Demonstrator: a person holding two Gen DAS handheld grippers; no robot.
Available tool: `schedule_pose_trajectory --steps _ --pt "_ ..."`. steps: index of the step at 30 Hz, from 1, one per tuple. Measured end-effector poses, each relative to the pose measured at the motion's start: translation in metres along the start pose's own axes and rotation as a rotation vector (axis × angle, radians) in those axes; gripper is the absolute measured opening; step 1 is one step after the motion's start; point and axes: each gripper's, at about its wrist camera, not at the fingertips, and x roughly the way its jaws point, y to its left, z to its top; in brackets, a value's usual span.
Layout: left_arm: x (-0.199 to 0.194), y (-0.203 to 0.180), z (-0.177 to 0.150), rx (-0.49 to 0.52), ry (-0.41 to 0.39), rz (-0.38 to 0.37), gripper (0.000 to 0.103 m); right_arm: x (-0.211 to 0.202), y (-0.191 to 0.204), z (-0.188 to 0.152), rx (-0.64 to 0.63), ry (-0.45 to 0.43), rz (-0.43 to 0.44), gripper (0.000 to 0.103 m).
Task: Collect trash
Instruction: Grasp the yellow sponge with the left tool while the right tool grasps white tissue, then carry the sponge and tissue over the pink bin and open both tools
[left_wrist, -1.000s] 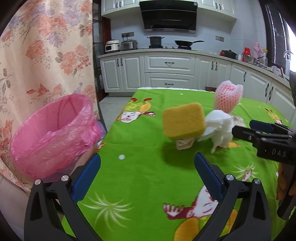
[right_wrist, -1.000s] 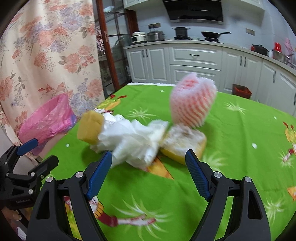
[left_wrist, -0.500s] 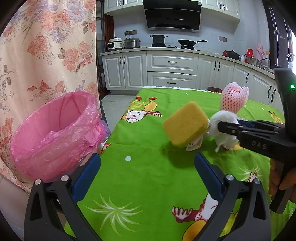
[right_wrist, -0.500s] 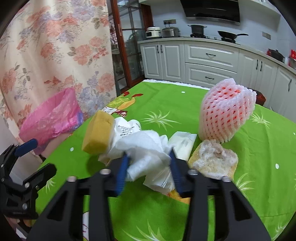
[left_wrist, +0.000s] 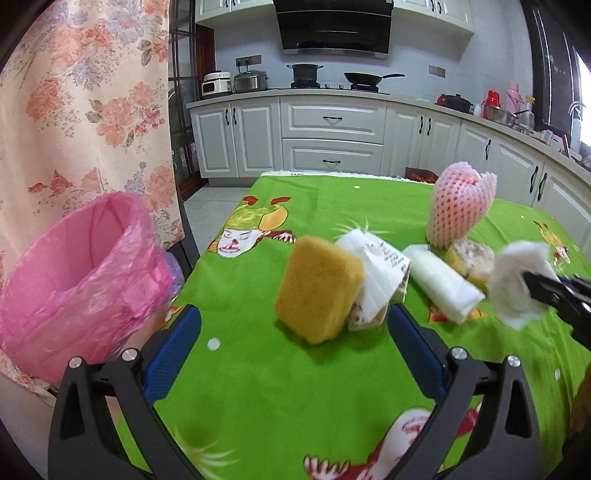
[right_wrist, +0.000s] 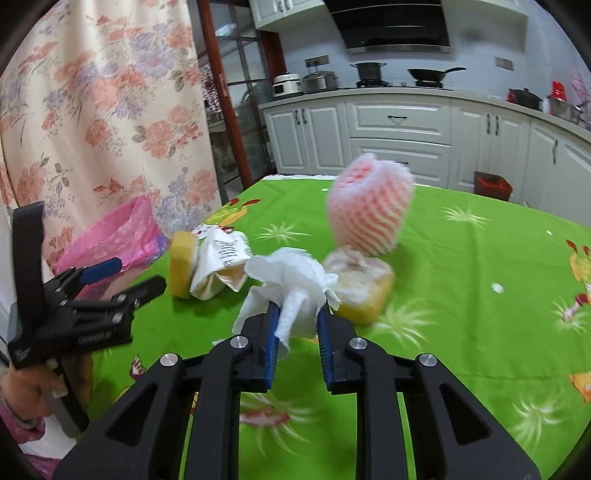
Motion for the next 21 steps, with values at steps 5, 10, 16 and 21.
schedule_pose_trajectory --steps 5,10,16,21 --pt "0.014 -0.006 0.013 0.018 -0.010 -0.011 0.098 -0.011 -0.010 -0.004 0.020 -0.021 -0.015 0.020" --pt "0.032 -0.006 0.021 0.043 0.008 -0.034 0.095 -0.008 -0.013 -0.004 0.037 -0.019 -0.015 0.020" --pt "0.042 -0.008 0.023 0.060 0.020 -0.078 0.060 0.000 -0.007 -0.004 0.028 -0.005 -0.006 0.020" --pt "0.033 -0.014 0.016 0.091 0.002 -0.075 0.039 0.003 0.000 -0.005 0.024 0.004 0.004 0.020"
